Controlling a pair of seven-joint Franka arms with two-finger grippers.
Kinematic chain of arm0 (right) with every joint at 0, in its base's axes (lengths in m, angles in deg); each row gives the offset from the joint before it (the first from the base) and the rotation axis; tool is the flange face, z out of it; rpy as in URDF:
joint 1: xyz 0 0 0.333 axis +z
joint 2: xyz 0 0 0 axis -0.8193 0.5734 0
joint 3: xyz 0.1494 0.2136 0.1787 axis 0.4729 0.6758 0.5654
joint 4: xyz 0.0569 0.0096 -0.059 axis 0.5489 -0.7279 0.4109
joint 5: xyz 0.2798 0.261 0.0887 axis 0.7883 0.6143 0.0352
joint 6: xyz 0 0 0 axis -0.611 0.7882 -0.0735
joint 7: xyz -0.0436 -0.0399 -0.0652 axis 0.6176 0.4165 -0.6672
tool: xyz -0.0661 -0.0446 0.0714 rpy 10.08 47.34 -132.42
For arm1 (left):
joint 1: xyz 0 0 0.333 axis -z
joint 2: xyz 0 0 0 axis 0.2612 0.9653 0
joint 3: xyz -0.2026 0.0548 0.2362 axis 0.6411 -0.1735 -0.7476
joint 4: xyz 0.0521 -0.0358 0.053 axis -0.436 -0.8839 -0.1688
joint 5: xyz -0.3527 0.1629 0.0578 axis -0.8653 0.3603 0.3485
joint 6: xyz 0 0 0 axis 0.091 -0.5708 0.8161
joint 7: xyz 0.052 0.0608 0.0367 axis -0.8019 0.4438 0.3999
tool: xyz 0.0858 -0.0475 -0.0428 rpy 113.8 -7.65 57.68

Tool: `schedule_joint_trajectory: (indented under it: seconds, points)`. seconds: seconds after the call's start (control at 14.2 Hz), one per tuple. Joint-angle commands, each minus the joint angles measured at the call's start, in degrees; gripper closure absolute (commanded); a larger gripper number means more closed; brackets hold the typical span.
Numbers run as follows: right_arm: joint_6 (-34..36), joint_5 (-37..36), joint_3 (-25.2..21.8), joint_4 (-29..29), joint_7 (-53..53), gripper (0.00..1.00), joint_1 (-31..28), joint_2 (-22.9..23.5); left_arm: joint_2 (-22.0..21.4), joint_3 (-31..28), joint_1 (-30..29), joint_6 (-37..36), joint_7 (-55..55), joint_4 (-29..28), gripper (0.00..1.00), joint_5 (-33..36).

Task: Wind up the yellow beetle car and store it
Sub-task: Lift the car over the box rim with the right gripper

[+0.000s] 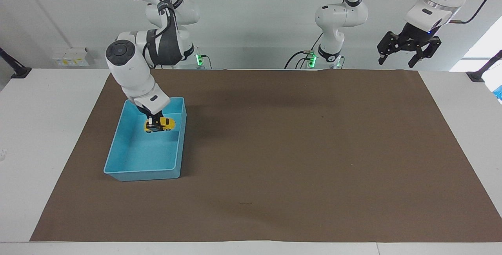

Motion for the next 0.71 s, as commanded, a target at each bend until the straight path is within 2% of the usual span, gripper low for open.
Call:
schedule_joint_trajectory:
  seconds: [0.0,0.28,0.63]
  points:
    - [-0.52,0.21,0.48,-3.32,2.74,1.00,-1.65,-2.47,-0.82,0.20,-0.74,0.01,0.10,-0.79,0.00,-0.84]
    - [-5.77,-0.49,0.48,-9.20,3.26,1.00,-2.61,-5.19,-0.82,0.20,-0.74,0.01,0.10,-0.79,0.00,-0.84]
    - [-9.57,-0.75,0.48,-12.38,3.97,1.00,-3.58,-5.11,-0.82,0.20,-0.74,0.01,0.10,-0.79,0.00,-0.84]
